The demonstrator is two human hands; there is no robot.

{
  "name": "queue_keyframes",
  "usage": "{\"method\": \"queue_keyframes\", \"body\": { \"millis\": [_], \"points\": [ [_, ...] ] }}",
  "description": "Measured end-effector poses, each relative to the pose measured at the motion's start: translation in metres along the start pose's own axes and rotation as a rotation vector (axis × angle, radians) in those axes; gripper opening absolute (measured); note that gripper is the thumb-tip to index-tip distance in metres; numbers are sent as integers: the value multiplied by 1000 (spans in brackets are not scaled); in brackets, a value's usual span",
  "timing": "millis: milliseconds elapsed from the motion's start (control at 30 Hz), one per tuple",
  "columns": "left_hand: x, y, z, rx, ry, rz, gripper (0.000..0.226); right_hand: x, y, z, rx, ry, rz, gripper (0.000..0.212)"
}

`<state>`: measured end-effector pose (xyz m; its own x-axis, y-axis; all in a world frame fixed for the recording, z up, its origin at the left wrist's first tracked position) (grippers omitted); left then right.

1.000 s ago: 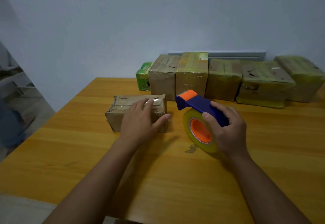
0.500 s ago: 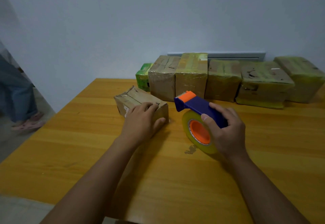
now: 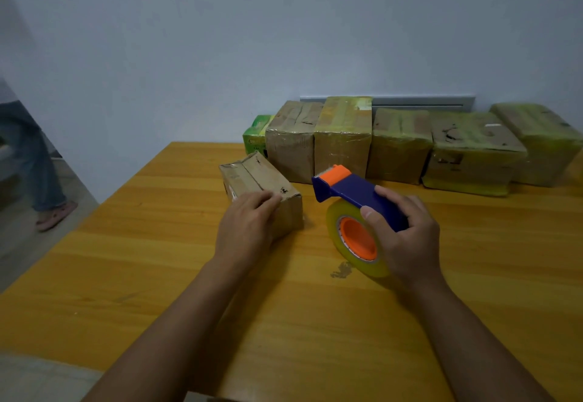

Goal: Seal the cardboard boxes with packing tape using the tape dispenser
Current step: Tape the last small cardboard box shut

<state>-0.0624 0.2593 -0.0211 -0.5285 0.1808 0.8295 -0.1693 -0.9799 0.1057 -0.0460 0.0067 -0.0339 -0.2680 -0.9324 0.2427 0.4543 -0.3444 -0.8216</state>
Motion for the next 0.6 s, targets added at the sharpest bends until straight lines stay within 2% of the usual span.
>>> {"method": "queue_keyframes", "body": {
  "millis": [133,267,333,400,500,600],
  "points": [
    [6,7,2,32,-41,79,40,0,-1,0,-9,-2,18,54],
    [16,18,-4,-11,15,125,33,1,-1,-1,-20,-7,26,58],
    [19,15,-10,-15,32,44,23,0,0,0,-31,-20,41,63],
    [19,7,-16,6,19,-70,24,3,1,3,-53,-24,73,61],
    [16,2,-23,29,-86,-207,38,12,-4,9,-78,-45,159,44],
    [12,8,-24,26,-193,-366,36,20,-16,17,-100,-141,330,31]
  ]
}}
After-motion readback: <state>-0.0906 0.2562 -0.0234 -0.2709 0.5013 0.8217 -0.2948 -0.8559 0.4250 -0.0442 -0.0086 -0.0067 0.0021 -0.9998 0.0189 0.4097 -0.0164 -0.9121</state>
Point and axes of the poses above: each hand's wrist, its own z-axis towards the middle knuckle, its own x-axis out of the back of the hand, y = z × x, the point moved 9 cm from there along z, towards the middle knuckle, and after that the axes turned 1 degree about -z, right-handed, at the moved point
